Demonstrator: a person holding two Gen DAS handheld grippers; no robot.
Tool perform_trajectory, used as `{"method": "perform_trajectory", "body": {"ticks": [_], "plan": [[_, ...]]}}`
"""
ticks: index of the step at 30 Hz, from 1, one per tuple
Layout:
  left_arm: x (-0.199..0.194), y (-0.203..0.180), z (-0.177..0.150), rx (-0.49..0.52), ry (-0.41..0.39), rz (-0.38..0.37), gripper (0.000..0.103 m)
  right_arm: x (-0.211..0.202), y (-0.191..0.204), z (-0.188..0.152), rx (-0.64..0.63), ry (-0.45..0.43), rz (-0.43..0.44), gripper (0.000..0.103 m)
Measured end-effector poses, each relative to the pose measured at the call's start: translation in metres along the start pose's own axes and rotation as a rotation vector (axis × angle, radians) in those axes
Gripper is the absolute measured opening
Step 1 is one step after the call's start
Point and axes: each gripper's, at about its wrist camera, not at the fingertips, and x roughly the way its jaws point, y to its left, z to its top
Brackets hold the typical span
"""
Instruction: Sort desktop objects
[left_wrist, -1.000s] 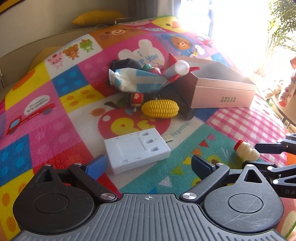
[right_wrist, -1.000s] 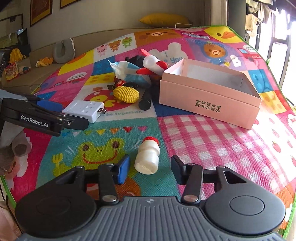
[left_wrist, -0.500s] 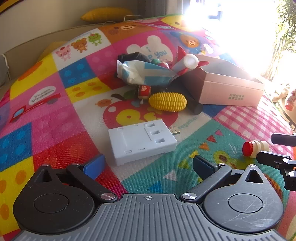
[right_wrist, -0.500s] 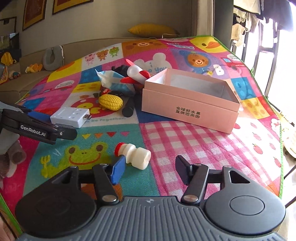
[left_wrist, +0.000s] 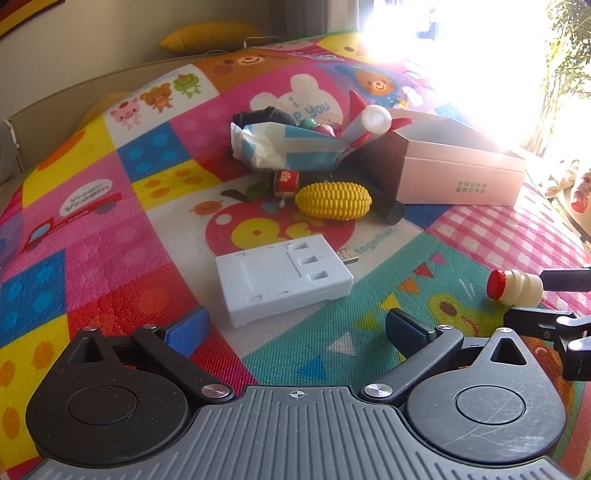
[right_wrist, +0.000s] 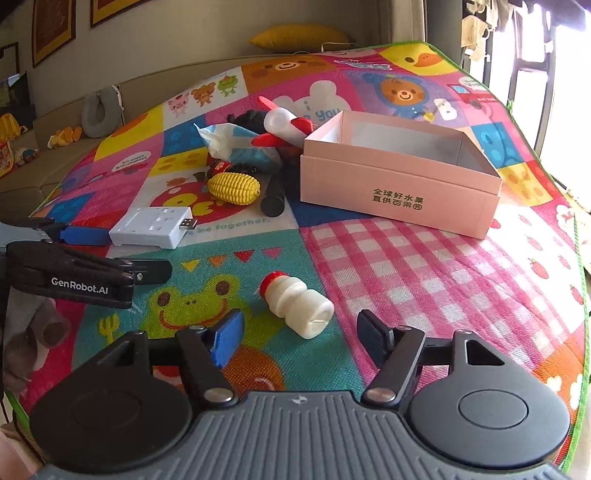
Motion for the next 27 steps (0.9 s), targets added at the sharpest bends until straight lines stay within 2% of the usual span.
{"method": "perform_trajectory", "body": {"ticks": [8, 15, 20, 24, 27], "plan": [[0.000, 0.000, 0.000, 0.000, -0.005, 0.003, 0.103, -0.003, -0.020, -0.003, -0.017, -0.021, -0.147, 0.069], [0.000, 0.000, -0.001, 0.000, -0.005, 0.003, 0.103, -0.009, -0.008, -0.001, -0.036, -0.066, -0.007, 0.069], [-0.001, 0.002, 0.000, 0.000, -0.009, 0.002, 0.103, 0.004, -0.006, 0.008, 0.057, -0.005, 0.047, 0.069], [-0.001, 0.001, 0.000, -0.001, -0.011, 0.004, 0.103, 0.000, 0.000, 0.004, -0.004, -0.017, 0.044, 0.069], [-0.002, 0.002, 0.000, -0.003, -0.017, 0.008, 0.103, -0.004, -0.006, 0.001, -0.005, -0.016, 0.025, 0.069]]}}
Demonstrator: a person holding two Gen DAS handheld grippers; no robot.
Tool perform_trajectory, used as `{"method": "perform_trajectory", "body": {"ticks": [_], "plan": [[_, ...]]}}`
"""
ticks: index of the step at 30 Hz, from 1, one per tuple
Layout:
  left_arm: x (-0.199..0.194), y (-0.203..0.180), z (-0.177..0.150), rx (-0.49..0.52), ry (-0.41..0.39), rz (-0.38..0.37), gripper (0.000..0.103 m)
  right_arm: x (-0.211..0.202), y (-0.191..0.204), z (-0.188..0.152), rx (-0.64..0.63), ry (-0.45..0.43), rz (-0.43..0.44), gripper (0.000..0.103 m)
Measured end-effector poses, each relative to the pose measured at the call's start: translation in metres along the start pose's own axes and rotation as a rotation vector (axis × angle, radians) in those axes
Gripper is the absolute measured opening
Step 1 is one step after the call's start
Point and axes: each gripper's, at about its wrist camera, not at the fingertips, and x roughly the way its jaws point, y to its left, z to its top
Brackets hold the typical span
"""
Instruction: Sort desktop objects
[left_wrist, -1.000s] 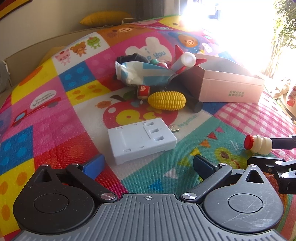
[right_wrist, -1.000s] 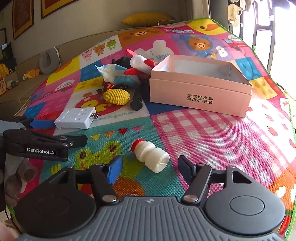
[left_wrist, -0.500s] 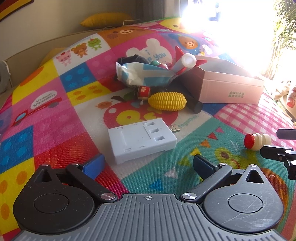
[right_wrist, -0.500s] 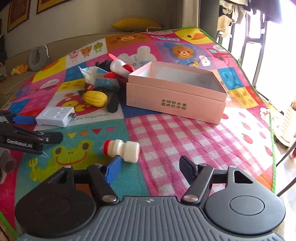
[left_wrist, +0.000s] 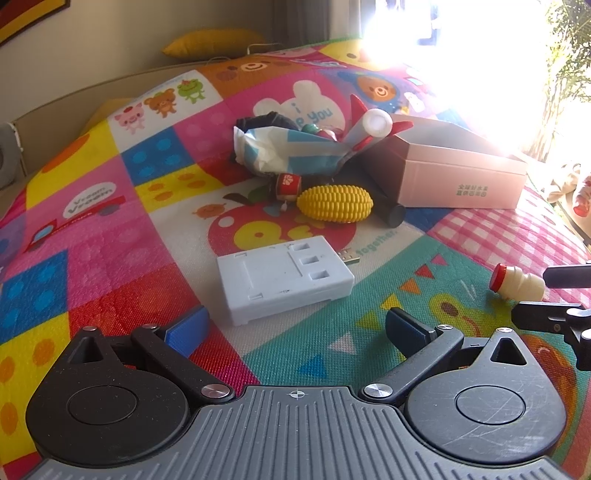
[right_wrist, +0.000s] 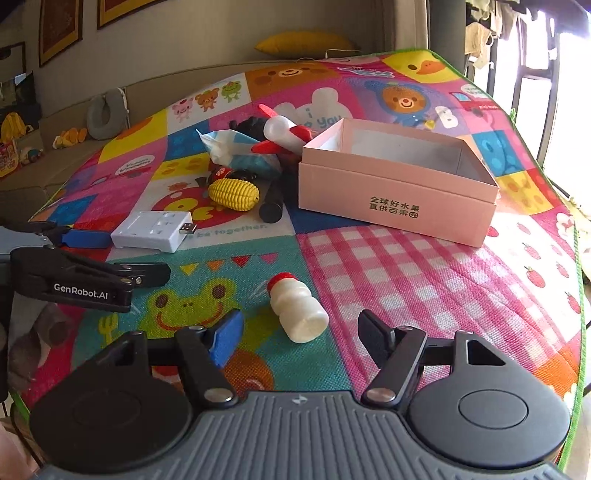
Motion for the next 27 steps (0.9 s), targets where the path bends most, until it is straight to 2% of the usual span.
{"method": "perform_trajectory", "body": {"ticks": [2, 3, 6, 7, 10, 15, 18, 22, 23, 27], "plan": [[0.000, 0.000, 0.000, 0.000, -0.001, 0.000, 0.103, -0.001, -0.003, -0.001, 0.011, -0.007, 0.001, 0.066], [0.000, 0.000, 0.000, 0.000, 0.000, 0.000, 0.103, -0.001, -0.004, -0.001, 0.012, -0.011, 0.004, 0.060], [-0.001, 0.000, 0.001, -0.008, 0.009, 0.003, 0.103, 0.005, 0.002, 0.002, -0.013, -0.003, 0.019, 0.031], [-0.001, 0.001, 0.004, -0.022, 0.016, -0.007, 0.103, 0.008, 0.004, 0.003, -0.024, 0.001, 0.017, 0.026], [0.000, 0.000, 0.015, -0.065, 0.014, -0.042, 0.103, 0.008, 0.009, 0.003, -0.053, -0.014, 0.009, 0.026], [0.021, -0.014, 0.035, -0.027, 0.011, 0.076, 0.103, 0.006, 0.007, 0.002, -0.053, -0.027, -0.003, 0.026], [0.034, -0.014, 0.040, -0.029, 0.035, 0.109, 0.103, 0.006, 0.007, 0.002, -0.067, -0.035, -0.006, 0.026], [0.037, -0.017, 0.039, -0.019, 0.039, 0.113, 0.102, 0.011, 0.009, 0.003, -0.090, -0.038, 0.006, 0.026], [0.036, -0.018, 0.039, -0.011, 0.039, 0.116, 0.097, 0.013, 0.010, 0.004, -0.093, -0.038, 0.008, 0.026], [0.029, -0.020, 0.036, 0.006, 0.042, 0.090, 0.097, 0.015, 0.011, 0.008, -0.101, -0.036, 0.011, 0.025]]}}
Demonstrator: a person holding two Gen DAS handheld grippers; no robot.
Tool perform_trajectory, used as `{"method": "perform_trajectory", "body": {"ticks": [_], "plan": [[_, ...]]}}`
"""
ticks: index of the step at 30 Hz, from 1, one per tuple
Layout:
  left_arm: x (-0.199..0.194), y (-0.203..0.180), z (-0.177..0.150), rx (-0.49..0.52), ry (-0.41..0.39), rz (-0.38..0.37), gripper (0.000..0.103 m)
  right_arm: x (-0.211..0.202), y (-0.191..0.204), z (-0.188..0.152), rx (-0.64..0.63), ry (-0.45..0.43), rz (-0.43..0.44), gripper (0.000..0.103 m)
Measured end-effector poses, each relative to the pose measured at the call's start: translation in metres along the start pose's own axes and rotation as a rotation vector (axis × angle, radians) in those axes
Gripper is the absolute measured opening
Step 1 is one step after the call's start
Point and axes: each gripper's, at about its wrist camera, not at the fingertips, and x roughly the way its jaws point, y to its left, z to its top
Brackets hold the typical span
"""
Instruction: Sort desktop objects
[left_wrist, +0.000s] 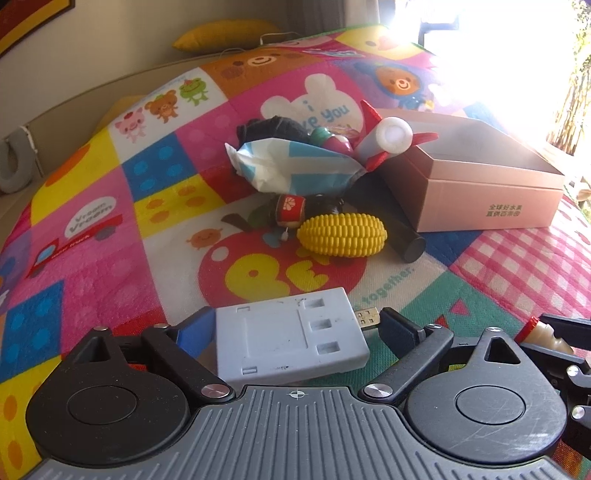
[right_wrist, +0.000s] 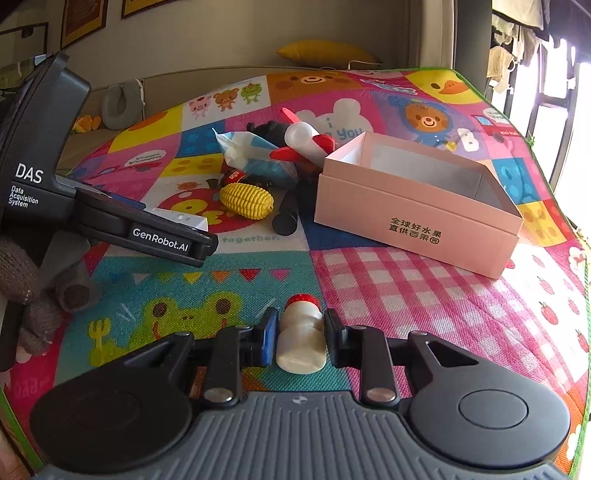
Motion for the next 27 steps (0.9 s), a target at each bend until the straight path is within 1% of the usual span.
{"method": "perform_trajectory", "body": {"ticks": [2, 4, 6, 9, 12, 13, 15, 17, 19, 21, 22, 23, 24, 25, 27], "plan": [[-0.009, -0.003, -0.004, 0.018, -0.006, -0.019, 0.097, -0.005, 0.001, 0.001, -0.012, -0.006, -0.001, 0.025], [-0.022, -0.008, -0.007, 0.043, -0.009, -0.067, 0.097, -0.013, 0.002, 0.000, -0.030, -0.013, -0.006, 0.025], [-0.038, -0.017, -0.010, 0.088, -0.026, -0.117, 0.097, -0.024, 0.000, -0.001, -0.054, -0.016, -0.010, 0.025], [-0.064, -0.035, -0.005, 0.164, -0.091, -0.177, 0.097, -0.046, -0.009, 0.003, -0.076, -0.028, -0.030, 0.025], [-0.084, -0.052, 0.016, 0.225, -0.192, -0.219, 0.097, -0.073, -0.026, 0.018, -0.075, -0.073, -0.051, 0.025], [-0.087, -0.058, 0.027, 0.249, -0.229, -0.224, 0.097, -0.082, -0.031, 0.025, -0.094, -0.103, -0.070, 0.025], [-0.089, -0.072, 0.052, 0.294, -0.308, -0.222, 0.097, -0.097, -0.041, 0.048, -0.164, -0.180, -0.142, 0.025], [-0.082, -0.085, 0.078, 0.315, -0.383, -0.217, 0.097, -0.105, -0.057, 0.078, -0.191, -0.250, -0.203, 0.025], [-0.067, -0.098, 0.107, 0.305, -0.440, -0.220, 0.097, -0.103, -0.081, 0.112, -0.154, -0.295, -0.213, 0.025], [-0.046, -0.109, 0.134, 0.287, -0.504, -0.245, 0.098, -0.091, -0.107, 0.147, -0.081, -0.316, -0.201, 0.025], [-0.032, -0.115, 0.146, 0.290, -0.508, -0.236, 0.098, -0.082, -0.120, 0.163, -0.041, -0.318, -0.184, 0.026], [-0.019, -0.119, 0.158, 0.296, -0.479, -0.217, 0.098, -0.071, -0.134, 0.178, 0.002, -0.318, -0.161, 0.027], [-0.007, -0.119, 0.166, 0.292, -0.436, -0.199, 0.098, -0.060, -0.145, 0.188, 0.044, -0.319, -0.150, 0.033], [0.001, -0.113, 0.169, 0.269, -0.403, -0.183, 0.098, -0.050, -0.154, 0.196, 0.081, -0.316, -0.156, 0.039], [0.005, -0.089, 0.163, 0.196, -0.378, -0.171, 0.100, -0.032, -0.164, 0.200, 0.118, -0.303, -0.184, 0.042]]}}
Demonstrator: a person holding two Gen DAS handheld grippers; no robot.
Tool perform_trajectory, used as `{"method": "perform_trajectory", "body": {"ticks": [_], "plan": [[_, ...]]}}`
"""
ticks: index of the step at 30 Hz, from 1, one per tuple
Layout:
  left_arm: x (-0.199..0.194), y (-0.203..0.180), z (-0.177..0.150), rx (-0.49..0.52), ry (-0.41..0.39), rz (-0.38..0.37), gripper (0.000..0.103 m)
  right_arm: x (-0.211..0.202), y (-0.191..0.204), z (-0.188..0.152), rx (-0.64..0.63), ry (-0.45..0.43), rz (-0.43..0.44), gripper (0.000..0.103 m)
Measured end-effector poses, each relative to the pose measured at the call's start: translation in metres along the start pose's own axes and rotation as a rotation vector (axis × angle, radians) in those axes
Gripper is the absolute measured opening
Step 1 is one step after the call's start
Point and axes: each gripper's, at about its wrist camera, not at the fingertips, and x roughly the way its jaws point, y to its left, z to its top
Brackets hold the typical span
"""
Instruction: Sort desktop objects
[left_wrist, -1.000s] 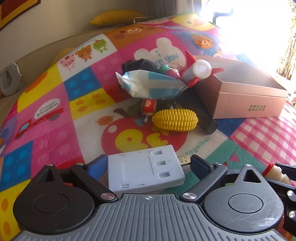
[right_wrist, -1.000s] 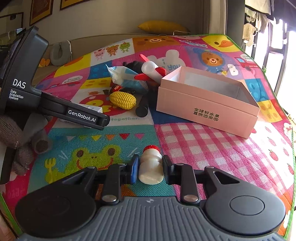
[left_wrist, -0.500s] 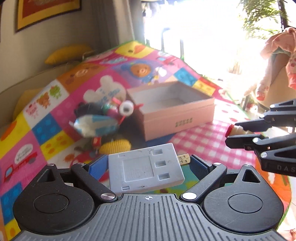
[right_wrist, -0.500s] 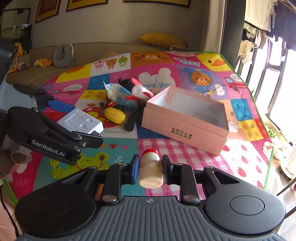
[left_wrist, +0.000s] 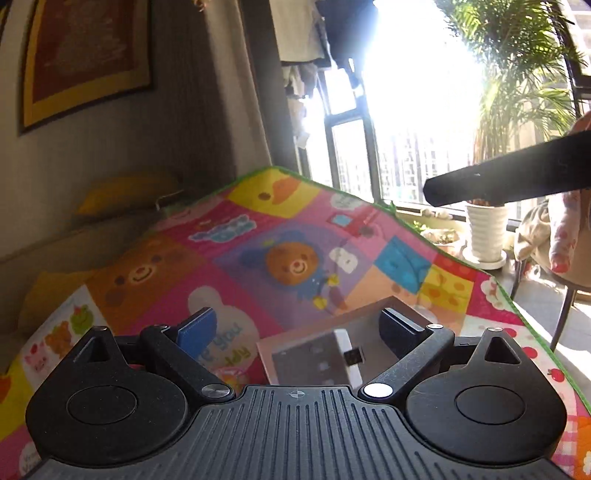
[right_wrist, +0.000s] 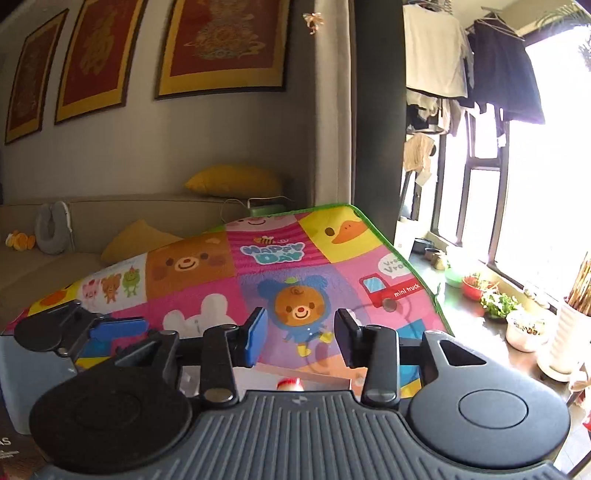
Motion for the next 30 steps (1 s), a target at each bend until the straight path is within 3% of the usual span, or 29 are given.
{"method": "perform_trajectory", "body": {"ticks": [3, 6, 9, 13, 20, 25, 30], "plan": [[-0.018, 0.033, -0.030, -0.057, 0.015, 0.025, 0.102, 0.012, -0.002, -0.022, -0.004, 0.022, 0.009, 0.056], [-0.036, 0.052, -0.058, -0.115, 0.047, -0.008, 0.102, 0.020, 0.009, -0.052, -0.042, 0.067, 0.000, 0.057], [-0.047, 0.046, -0.069, -0.127, 0.066, -0.088, 0.102, 0.026, 0.026, -0.079, -0.092, 0.106, 0.008, 0.057], [-0.062, 0.040, -0.089, -0.167, 0.095, -0.093, 0.103, 0.023, 0.046, -0.098, -0.079, 0.146, 0.009, 0.057], [-0.085, 0.056, -0.143, -0.195, 0.215, 0.031, 0.103, -0.001, 0.120, -0.113, -0.308, 0.091, 0.111, 0.056], [-0.105, 0.084, -0.161, -0.256, 0.246, 0.096, 0.103, 0.019, 0.173, -0.116, -0.344, 0.098, 0.158, 0.056], [-0.121, 0.107, -0.177, -0.295, 0.242, 0.163, 0.103, 0.020, 0.219, -0.135, -0.412, 0.157, 0.284, 0.041]]}}
